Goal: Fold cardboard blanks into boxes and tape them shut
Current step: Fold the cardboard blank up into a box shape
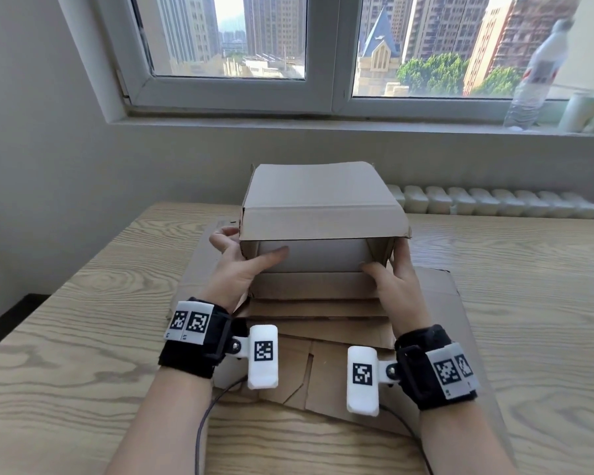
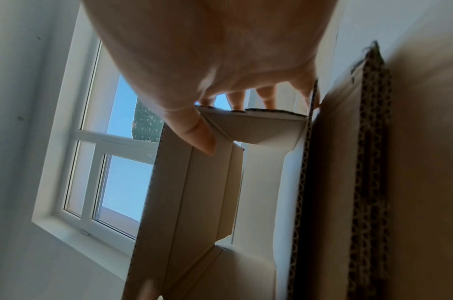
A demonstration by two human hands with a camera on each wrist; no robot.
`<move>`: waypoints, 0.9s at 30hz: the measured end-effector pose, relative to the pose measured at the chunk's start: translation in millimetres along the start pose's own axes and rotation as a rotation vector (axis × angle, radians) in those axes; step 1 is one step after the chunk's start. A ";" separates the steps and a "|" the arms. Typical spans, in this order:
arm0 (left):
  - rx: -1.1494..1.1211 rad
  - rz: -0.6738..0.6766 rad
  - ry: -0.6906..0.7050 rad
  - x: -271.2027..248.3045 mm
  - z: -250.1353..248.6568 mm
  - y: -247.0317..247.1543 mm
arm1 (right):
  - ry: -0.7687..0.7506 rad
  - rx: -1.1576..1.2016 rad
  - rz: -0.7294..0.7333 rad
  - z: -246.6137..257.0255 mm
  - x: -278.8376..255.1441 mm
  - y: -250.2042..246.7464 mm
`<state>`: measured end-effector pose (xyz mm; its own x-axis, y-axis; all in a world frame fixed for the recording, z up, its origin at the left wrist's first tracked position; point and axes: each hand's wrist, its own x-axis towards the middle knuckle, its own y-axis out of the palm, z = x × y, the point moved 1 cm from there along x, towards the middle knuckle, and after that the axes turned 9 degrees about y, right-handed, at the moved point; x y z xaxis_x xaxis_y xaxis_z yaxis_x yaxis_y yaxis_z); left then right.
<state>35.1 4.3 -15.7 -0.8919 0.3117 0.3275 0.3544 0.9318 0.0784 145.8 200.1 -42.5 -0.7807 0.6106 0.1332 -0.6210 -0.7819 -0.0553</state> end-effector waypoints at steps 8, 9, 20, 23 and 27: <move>0.027 -0.005 -0.082 7.8 16.2 -4.8 | -0.012 0.078 -0.033 -0.9 2.2 -4.6; 0.044 0.001 -0.075 8.3 16.1 -5.7 | -0.015 0.095 -0.032 0.1 2.7 -5.0; 0.145 -0.012 0.241 30.7 -29.6 15.0 | -0.184 0.066 -0.147 57.1 24.7 -15.8; 0.255 -0.096 0.340 48.2 -48.1 23.2 | -0.251 -0.014 -0.153 76.8 37.7 -17.9; 0.264 -0.194 0.390 56.6 -46.0 40.3 | -0.243 -0.128 -0.217 71.8 52.3 -20.0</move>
<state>11.8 50.9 49.3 -0.7453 0.0827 0.6616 0.0649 0.9966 -0.0515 122.5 238.6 36.7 -0.5996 0.7010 0.3860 -0.7864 -0.6057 -0.1214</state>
